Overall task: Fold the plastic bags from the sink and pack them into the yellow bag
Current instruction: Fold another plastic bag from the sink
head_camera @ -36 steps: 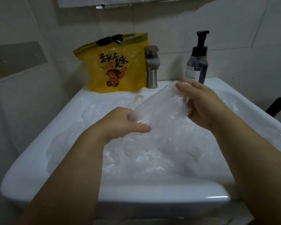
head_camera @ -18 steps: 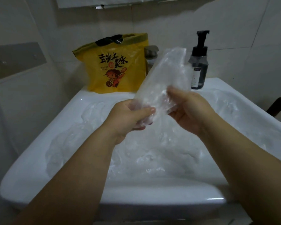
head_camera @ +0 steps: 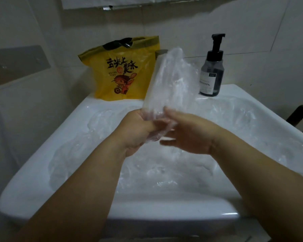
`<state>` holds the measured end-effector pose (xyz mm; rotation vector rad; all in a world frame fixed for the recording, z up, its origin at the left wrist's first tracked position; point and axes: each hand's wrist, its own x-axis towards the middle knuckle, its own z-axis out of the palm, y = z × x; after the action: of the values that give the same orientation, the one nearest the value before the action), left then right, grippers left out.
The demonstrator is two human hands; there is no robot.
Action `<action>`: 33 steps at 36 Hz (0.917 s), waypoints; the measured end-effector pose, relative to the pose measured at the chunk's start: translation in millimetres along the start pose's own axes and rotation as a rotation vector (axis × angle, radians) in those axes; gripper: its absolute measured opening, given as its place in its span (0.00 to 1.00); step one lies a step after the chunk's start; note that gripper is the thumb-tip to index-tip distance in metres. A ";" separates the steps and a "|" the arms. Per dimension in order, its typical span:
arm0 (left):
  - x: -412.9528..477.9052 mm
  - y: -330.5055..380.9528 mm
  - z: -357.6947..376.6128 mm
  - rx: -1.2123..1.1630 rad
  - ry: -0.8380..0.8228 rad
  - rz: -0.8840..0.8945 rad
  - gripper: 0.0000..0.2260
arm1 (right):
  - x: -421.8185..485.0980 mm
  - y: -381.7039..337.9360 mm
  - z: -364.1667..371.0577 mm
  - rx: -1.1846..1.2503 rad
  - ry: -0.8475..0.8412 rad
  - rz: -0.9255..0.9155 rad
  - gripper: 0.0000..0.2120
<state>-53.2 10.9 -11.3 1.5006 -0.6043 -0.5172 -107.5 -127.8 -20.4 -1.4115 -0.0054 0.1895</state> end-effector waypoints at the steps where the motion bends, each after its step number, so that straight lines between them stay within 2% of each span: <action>1: -0.5 -0.8 0.5 0.024 -0.026 -0.001 0.04 | 1.5 2.5 3.0 -0.022 0.001 0.028 0.34; 4: -0.4 -4.5 -0.1 0.064 -0.045 -0.027 0.08 | 5.7 4.2 5.1 0.009 0.038 0.008 0.31; 7: -0.4 -5.1 0.3 0.096 -0.072 -0.083 0.03 | 3.9 -6.9 1.7 0.158 0.054 -0.054 0.23; 10: -1.0 -6.9 -0.1 0.147 -0.102 -0.123 0.03 | 0.8 -18.1 -10.8 0.311 0.135 -0.141 0.15; 13: -2.0 -6.6 -1.5 0.235 -0.117 -0.146 0.04 | -6.6 -28.8 -23.3 0.418 0.195 -0.233 0.15; 17: -6.7 -3.6 -2.8 0.330 -0.186 -0.178 0.02 | -14.1 -33.7 -30.5 0.539 0.255 -0.295 0.12; 18: -7.9 -3.0 -3.0 0.339 -0.202 -0.175 0.04 | -14.6 -33.0 -29.5 0.525 0.250 -0.288 0.12; 20: -7.5 -2.3 -4.9 0.306 -0.222 -0.163 0.13 | -13.7 -30.6 -26.6 0.470 0.209 -0.261 0.13; 22: -6.8 1.8 -5.6 0.178 -0.195 -0.159 0.21 | -12.2 -27.6 -22.1 0.383 0.194 -0.238 0.12; 24: -4.4 6.1 -6.1 0.014 -0.140 -0.142 0.21 | -10.5 -24.4 -16.6 0.313 0.192 -0.214 0.12; 26: -4.8 8.3 -4.5 0.017 -0.115 -0.130 0.19 | -8.3 -20.7 -11.5 0.264 0.181 -0.179 0.13; 29: -4.6 1.5 -0.6 0.201 -0.088 -0.131 0.08 | -8.1 -18.5 -6.8 0.233 0.138 -0.146 0.20; 31: -0.2 -2.0 0.3 0.154 0.008 -0.094 0.05 | -9.7 -18.8 -5.4 0.234 0.078 -0.145 0.23; 33: 6.2 -3.8 -2.0 -0.007 0.173 -0.036 0.06 | -10.6 -17.4 -3.1 0.187 0.006 -0.124 0.25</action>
<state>-47.0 8.3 -14.8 1.5335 -0.4410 -0.4119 -115.3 -134.9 -2.7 -1.2211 -0.0682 0.0804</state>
